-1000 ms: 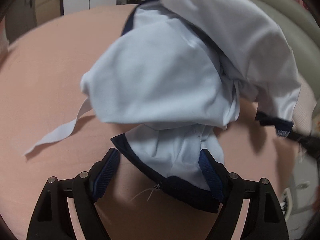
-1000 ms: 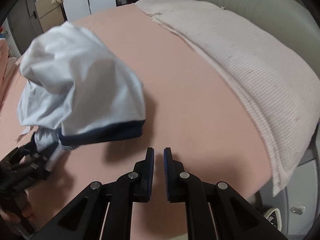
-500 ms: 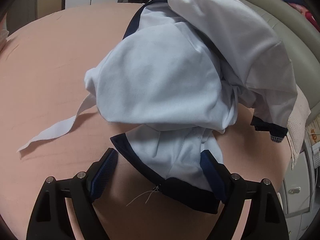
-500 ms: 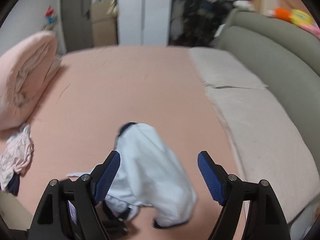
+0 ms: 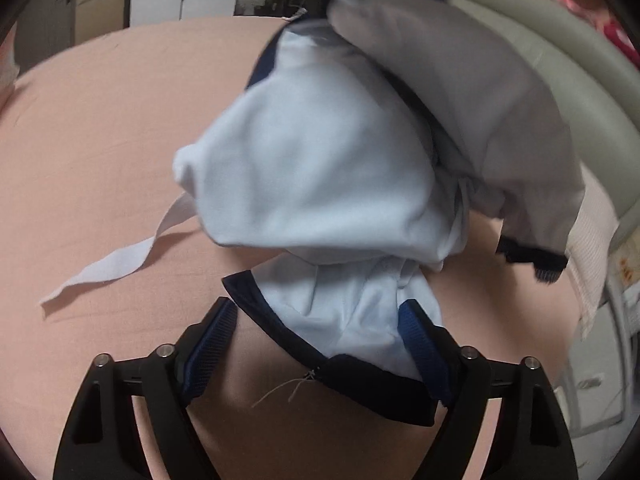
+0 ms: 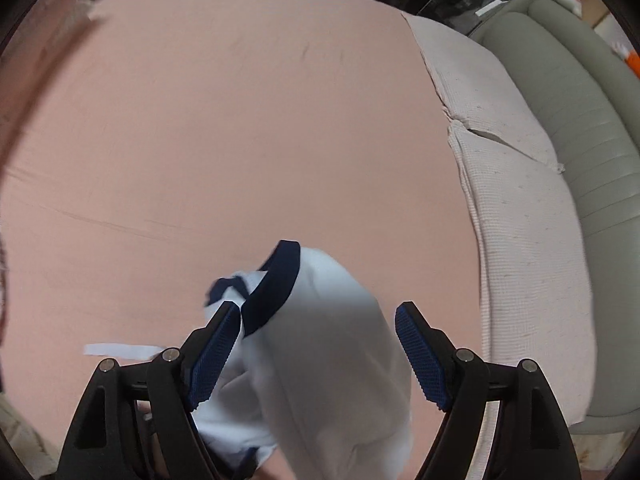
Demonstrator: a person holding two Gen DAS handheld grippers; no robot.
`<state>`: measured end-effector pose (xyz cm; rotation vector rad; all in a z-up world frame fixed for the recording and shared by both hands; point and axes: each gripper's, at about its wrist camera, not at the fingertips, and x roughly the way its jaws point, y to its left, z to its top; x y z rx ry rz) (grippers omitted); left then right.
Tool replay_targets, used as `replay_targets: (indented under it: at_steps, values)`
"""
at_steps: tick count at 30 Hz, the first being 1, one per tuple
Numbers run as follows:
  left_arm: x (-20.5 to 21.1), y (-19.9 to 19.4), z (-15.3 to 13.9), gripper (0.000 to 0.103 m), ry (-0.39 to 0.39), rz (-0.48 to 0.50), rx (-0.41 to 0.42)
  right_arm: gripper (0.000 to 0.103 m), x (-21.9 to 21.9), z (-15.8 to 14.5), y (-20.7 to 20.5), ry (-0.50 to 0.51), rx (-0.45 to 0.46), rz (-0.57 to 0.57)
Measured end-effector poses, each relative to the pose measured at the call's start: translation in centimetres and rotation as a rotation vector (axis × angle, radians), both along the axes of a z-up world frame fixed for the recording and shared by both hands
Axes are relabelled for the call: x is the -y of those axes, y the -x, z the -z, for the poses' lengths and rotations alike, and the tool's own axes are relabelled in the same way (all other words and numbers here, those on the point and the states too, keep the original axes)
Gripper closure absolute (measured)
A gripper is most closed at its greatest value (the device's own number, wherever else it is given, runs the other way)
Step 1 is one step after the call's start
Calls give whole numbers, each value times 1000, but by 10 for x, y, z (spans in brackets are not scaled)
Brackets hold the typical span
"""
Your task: Fold clothes
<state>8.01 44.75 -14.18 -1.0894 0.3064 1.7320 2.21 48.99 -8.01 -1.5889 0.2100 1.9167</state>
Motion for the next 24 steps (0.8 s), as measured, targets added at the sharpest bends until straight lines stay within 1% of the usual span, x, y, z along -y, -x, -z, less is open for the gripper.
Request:
replay_targets:
  at_steps: [1,2,3,4,5,6,7,9,10,12,14,17,19,22,24]
  values:
    - [-1,5,-1,45,-3,-7,5,25,0,5,4,-3,20,0]
    - [-2,10,-3,52,-6,-9,10,26,0,9,8,-7,41,0]
    - [-5,14,-4,63,-7,-8,13,29,0,13,4,-2,45,-1]
    - [-7,18,-5,72,-10,-6,18,40,-3,16,1,2,47,-5]
    - [-9,20,-6,75,-13,-3,23,50,-3,17,-2,6,45,-12]
    - [-10,22,-8,79,-17,0,29,54,-3,18,-6,9,43,-19]
    - [-12,23,-9,81,-18,5,26,61,0,18,-10,-4,44,-31]
    - [-15,24,-14,85,-16,11,-3,68,6,18,-18,-41,49,-55]
    - [-16,24,-16,87,-15,12,-17,75,9,17,-22,-63,51,-65]
    - [-17,25,-20,89,-14,14,-39,78,18,14,-29,-106,43,-99]
    - [-19,29,-23,91,-12,13,-39,82,28,11,-35,-142,33,-122]
    - [-23,42,-26,91,-3,-4,-20,83,40,8,-46,-182,17,-134]
    - [-24,50,-30,91,0,-15,-30,83,48,5,-53,-208,6,-141]
    - [-21,64,-35,91,8,-45,-59,84,44,2,-71,-196,-43,-106]
    - [-17,78,-38,91,5,-70,-45,84,43,-1,-82,-188,-68,-88]
